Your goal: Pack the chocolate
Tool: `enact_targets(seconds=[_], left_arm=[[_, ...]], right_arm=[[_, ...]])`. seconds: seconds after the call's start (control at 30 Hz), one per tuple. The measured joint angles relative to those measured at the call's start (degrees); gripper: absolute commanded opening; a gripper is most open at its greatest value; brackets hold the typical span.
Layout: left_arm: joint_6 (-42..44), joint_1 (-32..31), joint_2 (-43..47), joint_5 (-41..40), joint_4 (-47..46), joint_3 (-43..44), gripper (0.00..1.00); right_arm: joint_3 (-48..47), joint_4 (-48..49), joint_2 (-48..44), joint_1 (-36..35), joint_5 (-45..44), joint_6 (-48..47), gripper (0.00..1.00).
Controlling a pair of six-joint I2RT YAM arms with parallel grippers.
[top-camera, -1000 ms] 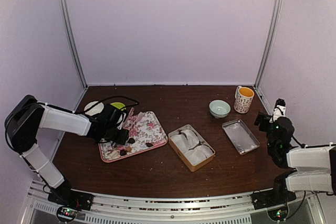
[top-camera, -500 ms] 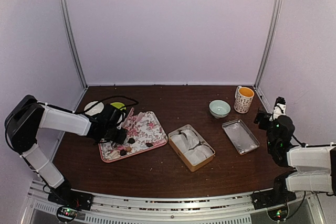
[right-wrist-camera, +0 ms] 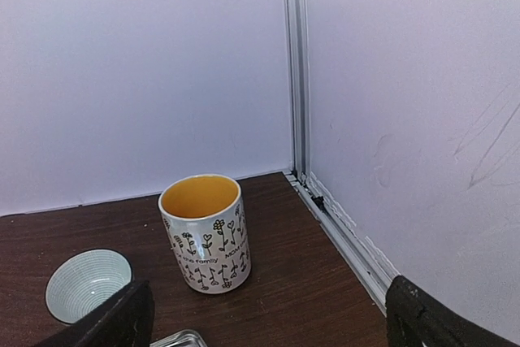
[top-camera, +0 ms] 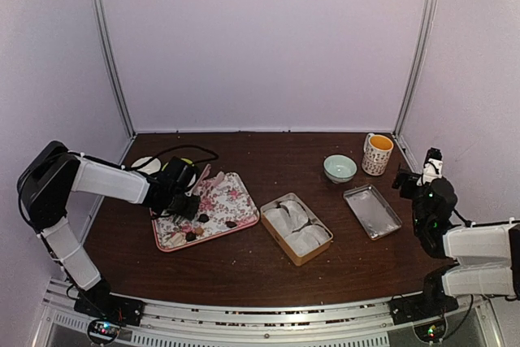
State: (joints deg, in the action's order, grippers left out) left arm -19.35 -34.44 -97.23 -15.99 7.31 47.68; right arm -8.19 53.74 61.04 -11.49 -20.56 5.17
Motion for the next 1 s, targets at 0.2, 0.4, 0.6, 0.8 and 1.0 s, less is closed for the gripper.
enact_targets(seconds=[0.2, 0.4, 0.6, 0.8, 1.0], left_arm=[[0.39, 0.0, -0.44, -0.07, -0.26, 0.59, 0.53], [0.63, 0.0, -0.55, 0.13, -0.63, 0.59, 0.49], [1.05, 0.0, -1.49, 0.37, -1.2, 1.33, 0.4], [1.33, 0.0, -1.77, 0.35, -1.05, 1.73, 0.33], [1.7, -0.04, -0.44, 0.52, -0.24, 1.11, 0.32]], right_arm=[[1.07, 4.22, 1.68, 0.57, 0.26, -3.41, 1.0], [0.07, 11.98, 14.03, 3.5, 6.58, -6.34, 0.97], [-3.65, 10.49, 16.92, 4.83, 10.34, -6.38, 1.0], [-4.83, 10.03, 16.92, 5.16, 10.32, -6.03, 1.0], [-4.83, 9.86, 16.92, 5.16, 10.29, -5.86, 1.0]])
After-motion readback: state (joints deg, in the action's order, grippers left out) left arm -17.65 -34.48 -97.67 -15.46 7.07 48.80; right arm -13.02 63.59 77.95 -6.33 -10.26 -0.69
